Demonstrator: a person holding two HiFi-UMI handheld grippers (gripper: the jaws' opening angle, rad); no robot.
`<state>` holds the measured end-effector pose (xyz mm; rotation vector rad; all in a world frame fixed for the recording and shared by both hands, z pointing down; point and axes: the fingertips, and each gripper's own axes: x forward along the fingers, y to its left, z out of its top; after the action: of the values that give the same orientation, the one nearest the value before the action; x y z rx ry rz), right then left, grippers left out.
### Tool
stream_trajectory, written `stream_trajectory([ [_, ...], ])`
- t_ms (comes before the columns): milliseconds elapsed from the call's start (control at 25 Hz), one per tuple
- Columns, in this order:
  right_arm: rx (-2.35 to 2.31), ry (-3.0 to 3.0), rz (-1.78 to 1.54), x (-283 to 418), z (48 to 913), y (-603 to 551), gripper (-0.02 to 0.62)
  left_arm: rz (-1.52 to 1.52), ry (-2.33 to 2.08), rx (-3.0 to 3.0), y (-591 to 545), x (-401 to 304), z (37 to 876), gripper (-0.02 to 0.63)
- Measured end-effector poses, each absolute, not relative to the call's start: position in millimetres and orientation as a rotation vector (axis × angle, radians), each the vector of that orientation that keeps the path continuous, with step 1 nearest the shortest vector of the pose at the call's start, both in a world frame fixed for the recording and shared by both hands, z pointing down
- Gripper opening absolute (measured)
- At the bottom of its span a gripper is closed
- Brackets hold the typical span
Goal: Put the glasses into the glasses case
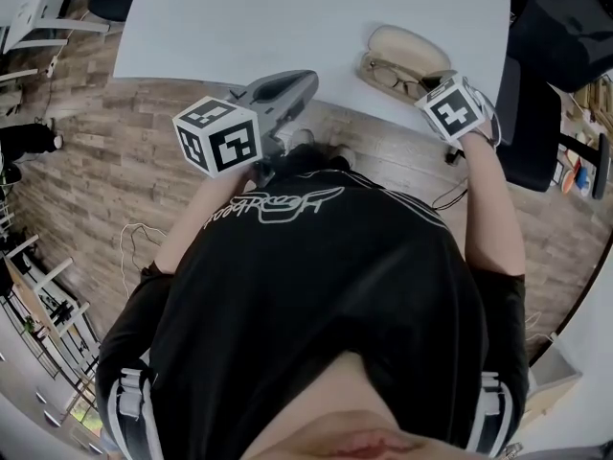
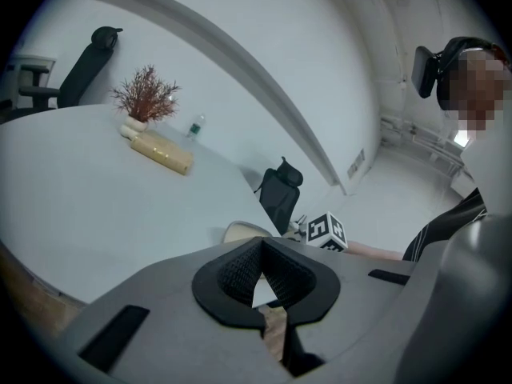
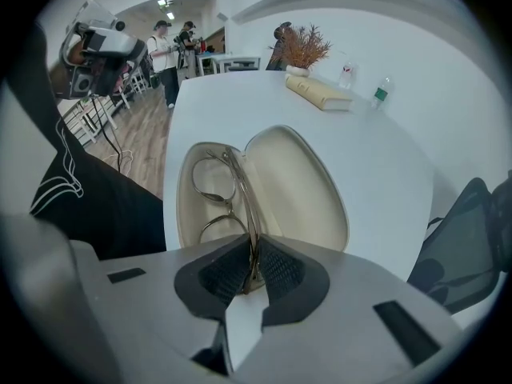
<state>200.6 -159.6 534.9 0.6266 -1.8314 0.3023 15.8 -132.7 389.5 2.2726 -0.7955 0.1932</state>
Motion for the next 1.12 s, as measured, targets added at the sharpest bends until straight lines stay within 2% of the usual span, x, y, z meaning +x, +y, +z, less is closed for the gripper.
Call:
stream_trajectory([
  [480, 0.698, -1.860, 0.355, 203.0, 535.4, -157.0, 0.032, 0.195, -0.755, 2.296, -123.6, 28.1, 390.4, 0.006],
  [680, 0.778, -1.881, 0.320, 204.2, 526.9, -164.6, 0.107, 0.194, -0.759, 2.287, -122.1, 18.3, 393.0, 0.006],
  [920, 1.122, -2.035, 0.285, 211.7, 481.6, -176.2, 0.115, 0.193, -0.735, 2.307, -110.3, 9.0, 391.2, 0.006],
  [1120, 1.433, -2.280, 0.418, 206.5, 420.6, -159.5, 0.114, 0.172, -0.698, 2.352, -98.1, -0.8, 375.3, 0.006],
])
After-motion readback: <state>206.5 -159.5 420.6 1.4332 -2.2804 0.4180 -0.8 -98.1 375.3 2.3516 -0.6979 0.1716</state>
